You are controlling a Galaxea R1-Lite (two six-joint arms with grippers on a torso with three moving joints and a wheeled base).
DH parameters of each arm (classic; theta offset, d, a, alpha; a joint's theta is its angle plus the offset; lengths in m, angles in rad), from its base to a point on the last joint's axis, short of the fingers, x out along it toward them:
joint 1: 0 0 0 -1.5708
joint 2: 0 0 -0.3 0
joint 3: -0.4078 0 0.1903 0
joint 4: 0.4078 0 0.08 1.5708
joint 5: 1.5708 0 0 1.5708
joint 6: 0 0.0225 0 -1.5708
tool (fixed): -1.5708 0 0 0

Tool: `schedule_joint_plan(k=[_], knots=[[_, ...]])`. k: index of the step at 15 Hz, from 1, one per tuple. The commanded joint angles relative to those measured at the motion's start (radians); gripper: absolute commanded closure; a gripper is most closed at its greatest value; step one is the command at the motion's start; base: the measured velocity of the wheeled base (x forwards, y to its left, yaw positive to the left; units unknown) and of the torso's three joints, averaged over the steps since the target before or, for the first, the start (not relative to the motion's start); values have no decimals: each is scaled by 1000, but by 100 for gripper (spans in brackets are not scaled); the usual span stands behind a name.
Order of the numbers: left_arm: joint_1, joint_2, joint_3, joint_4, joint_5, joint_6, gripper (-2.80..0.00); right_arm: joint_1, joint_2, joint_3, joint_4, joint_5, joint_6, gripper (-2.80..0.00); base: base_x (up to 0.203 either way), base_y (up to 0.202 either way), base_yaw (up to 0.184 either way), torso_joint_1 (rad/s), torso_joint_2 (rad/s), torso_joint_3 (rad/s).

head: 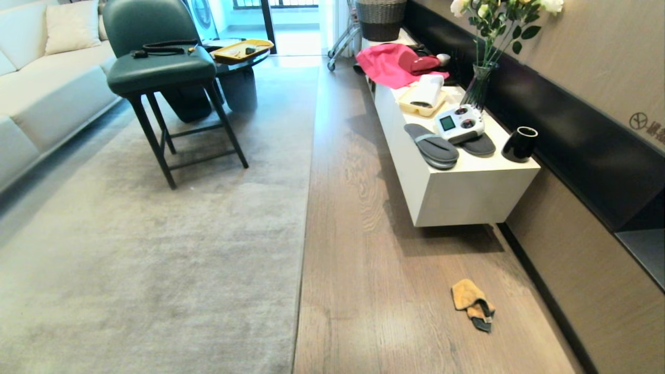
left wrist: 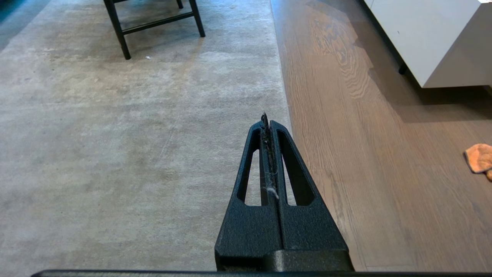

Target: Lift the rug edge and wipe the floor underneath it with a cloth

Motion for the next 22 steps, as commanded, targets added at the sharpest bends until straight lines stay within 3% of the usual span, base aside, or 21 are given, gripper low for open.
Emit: schedule_joint_plan(k=[1,15,22], knots=[[0,0,0,0,0,0,0,0,1,1,1,1,2,0,0,0,0,0,0,0],[0,0,0,0,0,0,0,-1,1,1,1,3,-7,0,0,0,0,0,0,0],[0,0,0,0,-1,0,0,-1,1,1,1,4,-18,0,0,0,0,-41,-334,-388]])
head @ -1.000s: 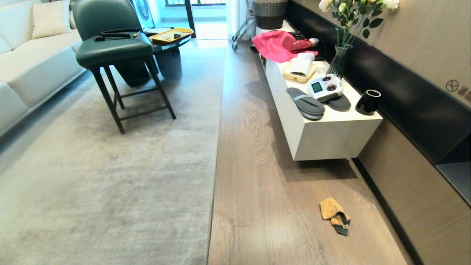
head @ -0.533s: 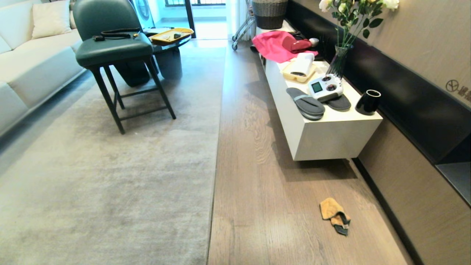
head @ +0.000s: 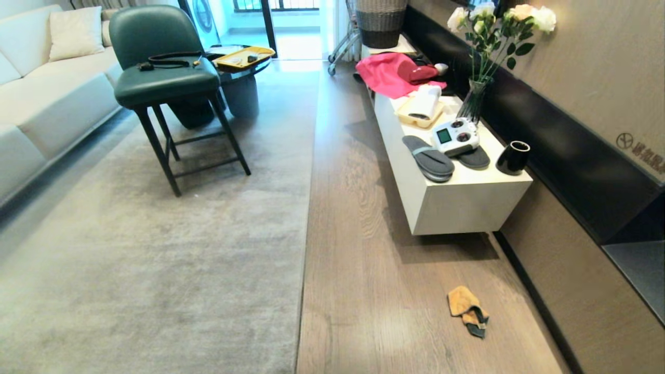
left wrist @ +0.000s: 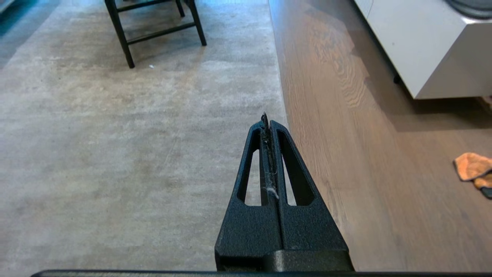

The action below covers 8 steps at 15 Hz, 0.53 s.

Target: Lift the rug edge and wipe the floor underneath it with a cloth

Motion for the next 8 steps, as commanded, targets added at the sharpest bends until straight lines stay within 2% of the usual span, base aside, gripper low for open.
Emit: schedule_joint_plan(k=[1,8], knots=[[0,0,0,0,0,0,0,0,1,0,0,0,-3,0,0,0,0,2,-428,-417],[0,0,0,0,0,0,0,1,1,0,0,2,-18,0,0,0,0,51,-449,-397]])
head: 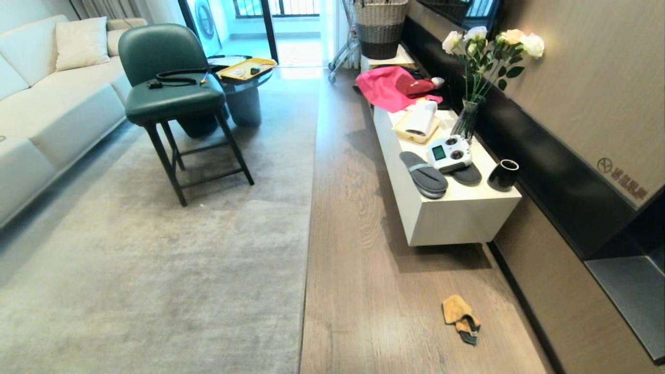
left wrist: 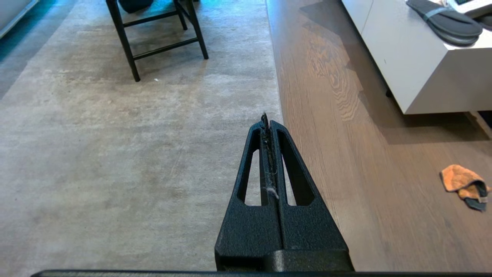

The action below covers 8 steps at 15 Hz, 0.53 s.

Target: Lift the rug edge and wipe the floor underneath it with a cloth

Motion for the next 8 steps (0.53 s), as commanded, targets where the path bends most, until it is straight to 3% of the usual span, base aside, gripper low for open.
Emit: schedule_joint_plan(k=[1,8], knots=[[0,0,0,0,0,0,0,1,1,0,0,1,0,0,0,0,0,111,-469,-379],[0,0,0,0,0,0,0,0,1,0,0,1,1,0,0,0,0,143,-498,-360]])
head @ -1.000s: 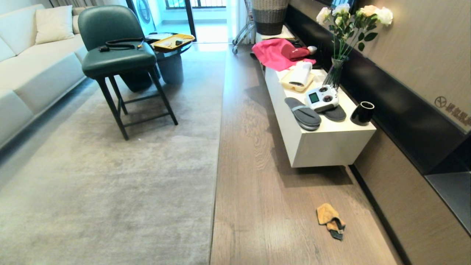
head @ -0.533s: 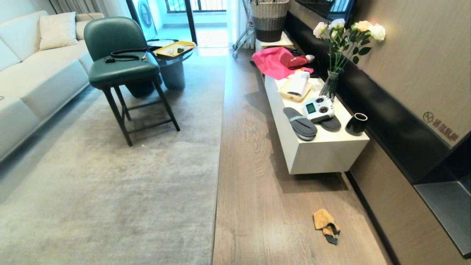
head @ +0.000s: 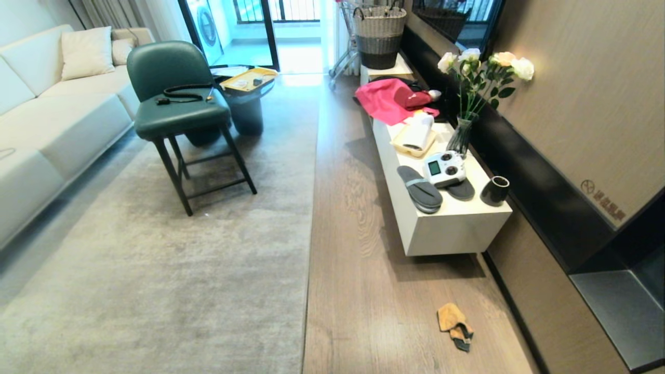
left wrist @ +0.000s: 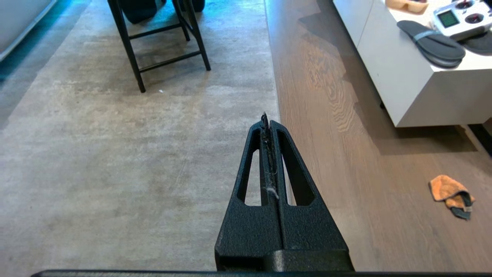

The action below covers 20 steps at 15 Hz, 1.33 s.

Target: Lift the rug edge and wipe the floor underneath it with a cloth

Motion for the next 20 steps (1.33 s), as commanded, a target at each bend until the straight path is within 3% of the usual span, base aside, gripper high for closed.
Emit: schedule_joint_plan(k=[1,10,20], knots=[[0,0,0,0,0,0,0,0,1,0,-2,1,2,0,0,0,0,176,-522,-356],[0,0,0,0,1,0,0,1,1,0,1,1,1,0,0,0,0,217,-575,-366],[0,0,0,0,0,0,0,0,1,0,1,1,2,0,0,0,0,154,-362,-211]])
